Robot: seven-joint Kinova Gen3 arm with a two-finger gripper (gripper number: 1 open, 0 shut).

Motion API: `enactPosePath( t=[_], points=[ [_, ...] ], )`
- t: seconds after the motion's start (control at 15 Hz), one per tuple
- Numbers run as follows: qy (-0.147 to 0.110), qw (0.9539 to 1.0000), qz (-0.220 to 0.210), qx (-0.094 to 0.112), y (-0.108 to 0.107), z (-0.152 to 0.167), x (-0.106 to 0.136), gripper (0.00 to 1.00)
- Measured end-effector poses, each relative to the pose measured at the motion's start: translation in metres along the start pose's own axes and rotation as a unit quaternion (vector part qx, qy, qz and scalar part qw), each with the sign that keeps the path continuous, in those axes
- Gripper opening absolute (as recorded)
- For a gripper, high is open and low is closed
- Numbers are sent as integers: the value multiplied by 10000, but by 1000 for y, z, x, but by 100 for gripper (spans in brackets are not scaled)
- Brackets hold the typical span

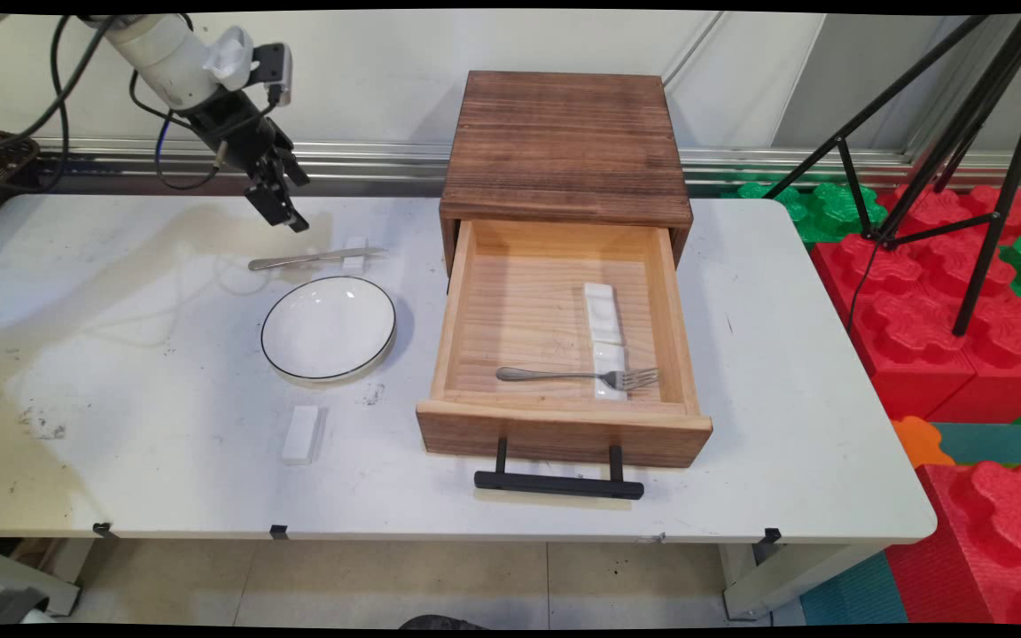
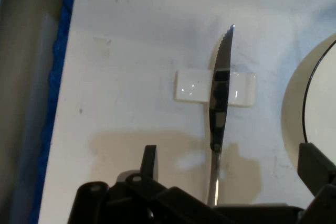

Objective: Pick up the knife from the left of the white plate

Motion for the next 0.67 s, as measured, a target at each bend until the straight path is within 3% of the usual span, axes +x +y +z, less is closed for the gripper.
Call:
enactPosePath(
  t=[0.67],
  points=[
    [-86, 9999, -37, -121, -4, 47, -14, 100]
  ],
)
